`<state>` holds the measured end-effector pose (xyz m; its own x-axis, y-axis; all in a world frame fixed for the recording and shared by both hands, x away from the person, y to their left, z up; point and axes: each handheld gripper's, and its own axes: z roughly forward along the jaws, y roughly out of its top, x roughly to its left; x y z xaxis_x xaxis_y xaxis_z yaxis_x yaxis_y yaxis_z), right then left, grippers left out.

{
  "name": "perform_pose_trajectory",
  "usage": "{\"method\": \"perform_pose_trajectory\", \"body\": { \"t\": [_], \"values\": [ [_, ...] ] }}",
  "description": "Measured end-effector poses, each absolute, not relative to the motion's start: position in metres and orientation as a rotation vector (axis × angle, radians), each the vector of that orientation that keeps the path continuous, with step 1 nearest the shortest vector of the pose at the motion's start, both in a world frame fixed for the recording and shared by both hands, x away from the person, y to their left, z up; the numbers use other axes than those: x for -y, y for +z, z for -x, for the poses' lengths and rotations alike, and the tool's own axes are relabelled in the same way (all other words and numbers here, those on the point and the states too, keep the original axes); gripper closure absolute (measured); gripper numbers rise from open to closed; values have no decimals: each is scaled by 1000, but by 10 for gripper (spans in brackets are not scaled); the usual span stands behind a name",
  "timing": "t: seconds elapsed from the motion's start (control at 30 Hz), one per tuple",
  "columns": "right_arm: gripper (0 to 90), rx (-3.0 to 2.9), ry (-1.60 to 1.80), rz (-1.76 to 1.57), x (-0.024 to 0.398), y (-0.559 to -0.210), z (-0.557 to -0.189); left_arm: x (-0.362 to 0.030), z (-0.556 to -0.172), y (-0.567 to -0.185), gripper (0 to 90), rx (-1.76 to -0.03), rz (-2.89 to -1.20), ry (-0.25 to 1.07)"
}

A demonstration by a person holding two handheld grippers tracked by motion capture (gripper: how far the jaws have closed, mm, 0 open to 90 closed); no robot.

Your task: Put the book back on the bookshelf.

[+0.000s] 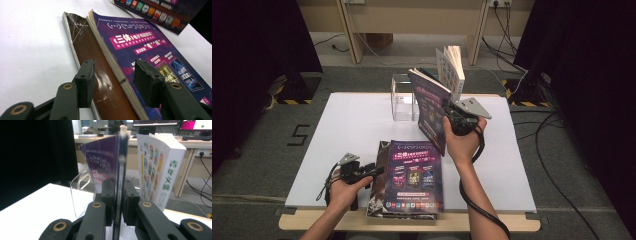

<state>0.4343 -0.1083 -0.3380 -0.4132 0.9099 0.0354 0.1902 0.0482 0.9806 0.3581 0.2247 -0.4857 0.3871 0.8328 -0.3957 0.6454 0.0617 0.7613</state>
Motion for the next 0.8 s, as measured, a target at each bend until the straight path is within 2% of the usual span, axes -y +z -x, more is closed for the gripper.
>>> {"method": "perform_pose_trajectory", "body": {
  "t": [0.23,0.5,0.8],
  "values": [
    [795,-1703,1412,-1137,111,-333,-429,-225,-357,-485,506,-1323,-1655,237],
    [762,-1712,1403,-1173,111,-318,-444,-227,-358,-483,506,-1324,-1650,242],
    [765,-1740,1371,-1211,112,-302,-457,-227,-358,-483,506,-1324,-1650,240]
  ]
}}
